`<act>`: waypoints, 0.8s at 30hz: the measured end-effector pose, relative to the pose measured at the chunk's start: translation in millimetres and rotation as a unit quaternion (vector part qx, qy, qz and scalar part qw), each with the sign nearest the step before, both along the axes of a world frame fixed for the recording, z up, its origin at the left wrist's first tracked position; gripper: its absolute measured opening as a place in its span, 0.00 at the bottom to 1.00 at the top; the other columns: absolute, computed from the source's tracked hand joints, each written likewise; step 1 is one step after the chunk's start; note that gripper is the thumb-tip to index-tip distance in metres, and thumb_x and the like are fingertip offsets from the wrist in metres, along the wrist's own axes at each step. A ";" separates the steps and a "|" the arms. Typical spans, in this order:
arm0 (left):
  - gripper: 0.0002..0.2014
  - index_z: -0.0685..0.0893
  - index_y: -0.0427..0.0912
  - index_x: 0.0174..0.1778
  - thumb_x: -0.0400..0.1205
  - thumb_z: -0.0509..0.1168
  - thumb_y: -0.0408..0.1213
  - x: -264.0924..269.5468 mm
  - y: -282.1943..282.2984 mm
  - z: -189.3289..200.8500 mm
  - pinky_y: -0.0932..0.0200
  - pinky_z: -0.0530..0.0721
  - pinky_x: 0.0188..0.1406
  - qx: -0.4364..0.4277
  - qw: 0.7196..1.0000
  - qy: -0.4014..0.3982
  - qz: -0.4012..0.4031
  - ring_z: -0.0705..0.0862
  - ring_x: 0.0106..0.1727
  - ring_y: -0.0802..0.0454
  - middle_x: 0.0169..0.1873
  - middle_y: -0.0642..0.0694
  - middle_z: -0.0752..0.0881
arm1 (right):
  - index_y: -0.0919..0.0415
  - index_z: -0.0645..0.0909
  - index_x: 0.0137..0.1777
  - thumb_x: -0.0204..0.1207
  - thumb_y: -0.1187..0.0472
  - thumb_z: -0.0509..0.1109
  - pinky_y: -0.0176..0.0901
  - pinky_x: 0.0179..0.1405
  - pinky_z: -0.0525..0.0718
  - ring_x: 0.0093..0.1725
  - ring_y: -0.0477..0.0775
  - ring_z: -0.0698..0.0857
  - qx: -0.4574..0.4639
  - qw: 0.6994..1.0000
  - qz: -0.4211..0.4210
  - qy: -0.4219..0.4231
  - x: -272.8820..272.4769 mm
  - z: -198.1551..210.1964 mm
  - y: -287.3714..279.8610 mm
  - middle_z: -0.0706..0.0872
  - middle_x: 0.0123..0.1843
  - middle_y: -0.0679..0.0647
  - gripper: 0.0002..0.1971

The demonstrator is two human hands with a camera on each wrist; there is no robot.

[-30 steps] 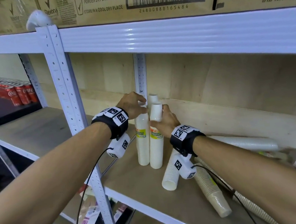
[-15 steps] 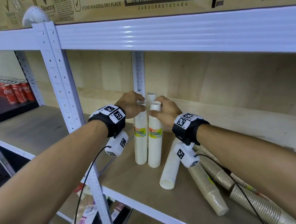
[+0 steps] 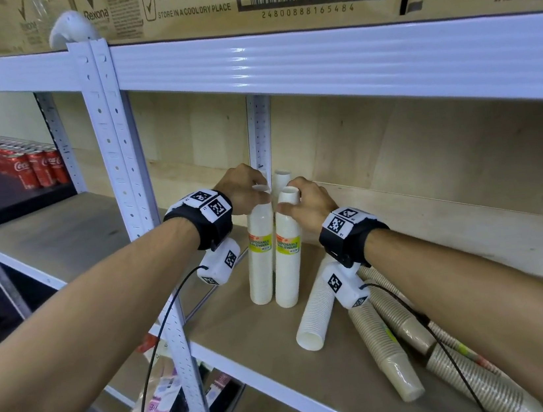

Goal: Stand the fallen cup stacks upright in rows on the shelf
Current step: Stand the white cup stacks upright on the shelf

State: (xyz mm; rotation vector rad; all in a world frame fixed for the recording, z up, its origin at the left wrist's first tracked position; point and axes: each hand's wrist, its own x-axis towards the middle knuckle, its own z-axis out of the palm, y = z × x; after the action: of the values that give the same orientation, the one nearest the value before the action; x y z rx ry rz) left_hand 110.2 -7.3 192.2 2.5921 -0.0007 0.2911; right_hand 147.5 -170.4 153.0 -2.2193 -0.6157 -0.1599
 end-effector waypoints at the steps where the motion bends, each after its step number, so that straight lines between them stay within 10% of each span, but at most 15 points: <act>1: 0.06 0.85 0.44 0.36 0.78 0.73 0.38 0.0 0.3 0.9 0.51 0.87 0.43 -0.004 1.000 -0.002 0.004 0.83 0.43 0.46 0.40 0.48 0.81 | 0.58 0.78 0.64 0.74 0.55 0.74 0.53 0.54 0.84 0.55 0.58 0.84 0.001 1.000 0.001 -0.003 0.2 1.3 0.9 0.85 0.58 0.55 0.19; 24: 0.08 0.84 0.45 0.35 0.77 0.73 0.39 5.8 17.8 -2.7 0.46 0.88 0.51 -0.038 0.998 -0.014 0.041 0.84 0.47 0.42 0.50 0.37 0.86 | 0.59 0.76 0.64 0.74 0.54 0.75 0.56 0.56 0.85 0.55 0.59 0.85 0.017 1.000 0.016 0.005 9.3 -1.9 21.4 0.86 0.57 0.56 0.20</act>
State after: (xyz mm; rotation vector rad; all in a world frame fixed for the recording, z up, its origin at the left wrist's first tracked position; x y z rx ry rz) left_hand 116.0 10.5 189.5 2.5169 0.1058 0.3498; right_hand 156.8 -149.0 151.1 -2.1746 -0.6381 -0.1424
